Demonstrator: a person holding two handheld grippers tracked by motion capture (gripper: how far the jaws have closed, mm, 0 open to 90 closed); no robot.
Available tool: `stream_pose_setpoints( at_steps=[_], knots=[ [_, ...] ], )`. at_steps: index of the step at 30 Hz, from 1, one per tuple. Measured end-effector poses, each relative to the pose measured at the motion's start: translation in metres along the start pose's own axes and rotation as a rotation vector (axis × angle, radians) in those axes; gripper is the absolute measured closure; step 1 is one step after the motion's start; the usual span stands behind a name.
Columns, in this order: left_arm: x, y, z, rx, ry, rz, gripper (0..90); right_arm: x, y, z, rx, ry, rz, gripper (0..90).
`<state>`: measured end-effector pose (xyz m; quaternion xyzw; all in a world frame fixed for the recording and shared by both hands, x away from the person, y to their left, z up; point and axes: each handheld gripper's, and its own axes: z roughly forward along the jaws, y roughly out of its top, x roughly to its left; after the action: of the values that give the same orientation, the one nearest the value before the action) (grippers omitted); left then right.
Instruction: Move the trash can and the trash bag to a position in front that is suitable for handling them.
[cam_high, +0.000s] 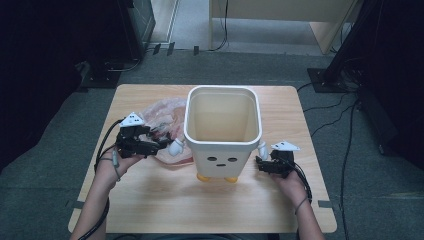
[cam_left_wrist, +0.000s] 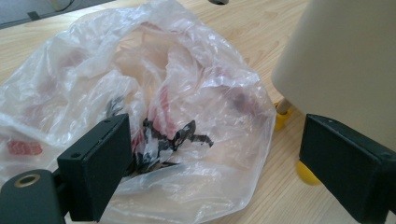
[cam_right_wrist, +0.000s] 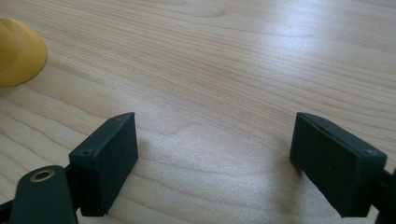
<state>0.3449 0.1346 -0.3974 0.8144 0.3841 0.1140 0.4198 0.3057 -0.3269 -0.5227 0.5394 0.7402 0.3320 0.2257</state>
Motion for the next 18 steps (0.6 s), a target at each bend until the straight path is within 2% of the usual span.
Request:
stream_pose_setpoints(
  at_steps=[6, 14, 18],
  knots=[
    [-0.003, 0.007, 0.005, 0.015, -0.002, 0.017, 9.8, 0.000, 0.000, 0.000, -0.001, 0.000, 0.001, 14.9],
    [-0.003, 0.017, 0.004, 0.000, -0.015, 0.027, 9.8, 0.000, 0.000, 0.000, -0.001, 0.002, 0.000, 14.9],
    [0.000, 0.020, 0.005, -0.007, -0.016, 0.009, 9.8, 0.000, -0.001, 0.000, -0.002, 0.004, -0.001, 14.9]
  ],
)
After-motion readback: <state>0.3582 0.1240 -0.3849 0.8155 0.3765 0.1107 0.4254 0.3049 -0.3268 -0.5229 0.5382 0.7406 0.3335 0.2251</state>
